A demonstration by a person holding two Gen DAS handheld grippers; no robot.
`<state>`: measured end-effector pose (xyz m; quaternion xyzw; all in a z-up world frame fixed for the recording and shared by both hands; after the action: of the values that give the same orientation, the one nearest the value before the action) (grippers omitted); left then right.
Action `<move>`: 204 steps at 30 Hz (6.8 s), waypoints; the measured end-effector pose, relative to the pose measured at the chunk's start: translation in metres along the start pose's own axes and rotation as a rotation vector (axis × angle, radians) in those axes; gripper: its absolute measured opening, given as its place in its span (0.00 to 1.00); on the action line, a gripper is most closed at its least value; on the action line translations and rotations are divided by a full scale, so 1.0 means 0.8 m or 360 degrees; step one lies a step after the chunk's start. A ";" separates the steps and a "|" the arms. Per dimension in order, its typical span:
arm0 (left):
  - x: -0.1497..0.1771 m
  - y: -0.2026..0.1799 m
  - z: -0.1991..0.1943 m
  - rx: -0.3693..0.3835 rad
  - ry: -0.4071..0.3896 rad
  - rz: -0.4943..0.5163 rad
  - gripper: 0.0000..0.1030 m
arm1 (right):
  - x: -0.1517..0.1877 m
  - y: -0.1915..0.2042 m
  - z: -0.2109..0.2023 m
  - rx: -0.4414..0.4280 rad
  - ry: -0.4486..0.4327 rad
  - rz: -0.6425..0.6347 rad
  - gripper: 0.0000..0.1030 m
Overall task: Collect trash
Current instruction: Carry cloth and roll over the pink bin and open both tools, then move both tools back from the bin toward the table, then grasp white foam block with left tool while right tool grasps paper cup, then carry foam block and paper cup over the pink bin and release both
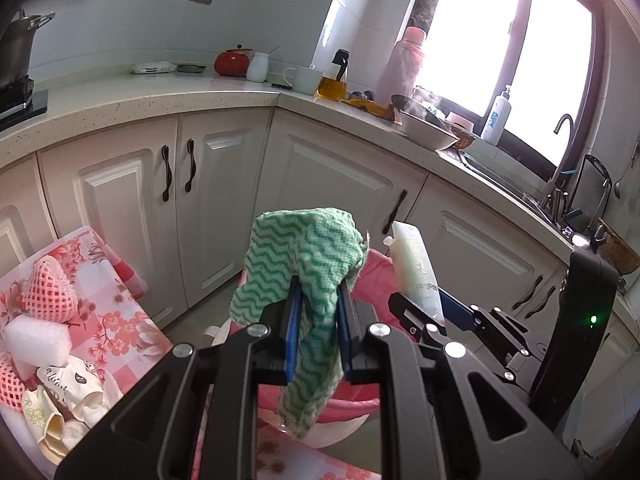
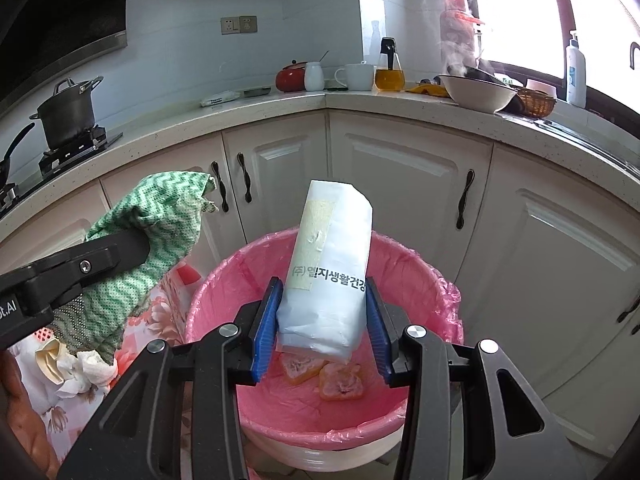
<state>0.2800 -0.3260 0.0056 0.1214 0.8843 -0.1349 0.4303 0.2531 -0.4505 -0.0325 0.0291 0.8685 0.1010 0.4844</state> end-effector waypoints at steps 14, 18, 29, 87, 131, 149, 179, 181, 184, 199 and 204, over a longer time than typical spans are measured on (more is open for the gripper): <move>-0.011 -0.007 0.023 0.0043 0.0027 -0.0004 0.44 | -0.005 -0.020 -0.003 0.0020 -0.0013 0.0035 0.56; -0.015 0.002 0.019 -0.0026 0.0031 -0.0018 0.48 | -0.013 -0.025 -0.011 0.0038 -0.0048 0.0032 0.56; 0.016 0.065 -0.062 -0.0357 -0.0181 -0.0011 0.61 | -0.005 -0.011 -0.041 0.0083 -0.0160 0.0096 0.73; 0.232 0.357 -0.138 -0.0894 0.0296 -0.0480 0.60 | 0.103 0.291 0.021 -0.0456 0.0203 -0.0345 0.82; 0.217 0.383 -0.196 -0.0948 0.0149 -0.0540 0.59 | 0.111 0.375 0.089 -0.0769 0.0490 -0.0334 0.14; 0.177 0.366 -0.225 -0.0960 0.0011 -0.0502 0.59 | 0.051 0.343 0.020 -0.0672 0.0234 -0.0302 0.14; 0.060 0.236 -0.154 -0.0658 -0.0126 -0.0269 0.59 | -0.008 0.180 -0.016 -0.0335 0.0032 -0.0182 0.14; 0.053 0.220 -0.145 -0.0626 -0.0128 -0.0244 0.59 | -0.011 0.162 -0.018 -0.0308 0.0024 -0.0169 0.14; 0.041 0.196 -0.129 -0.0576 -0.0128 -0.0213 0.59 | -0.017 0.136 -0.023 -0.0266 0.0004 -0.0139 0.14; -0.007 0.063 -0.052 -0.0267 -0.0112 -0.0052 0.59 | -0.025 0.026 -0.027 -0.0082 -0.0034 -0.0023 0.15; -0.012 0.031 -0.025 -0.0178 -0.0085 -0.0014 0.59 | -0.025 -0.002 -0.028 -0.0038 -0.0050 0.0008 0.15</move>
<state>0.2792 -0.2972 0.0223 0.0896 0.8792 -0.0903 0.4591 0.2449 -0.4586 -0.0048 0.0271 0.8594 0.1121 0.4981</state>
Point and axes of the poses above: each gripper's, at about its wrist camera, not at the fingertips, and z roughly the way its jaws point, y to its left, x to its underside, the point moved 5 cm from there along z, roughly the way its jaws point, and after that the axes turned 15 degrees about -x, right-handed, at the moved point
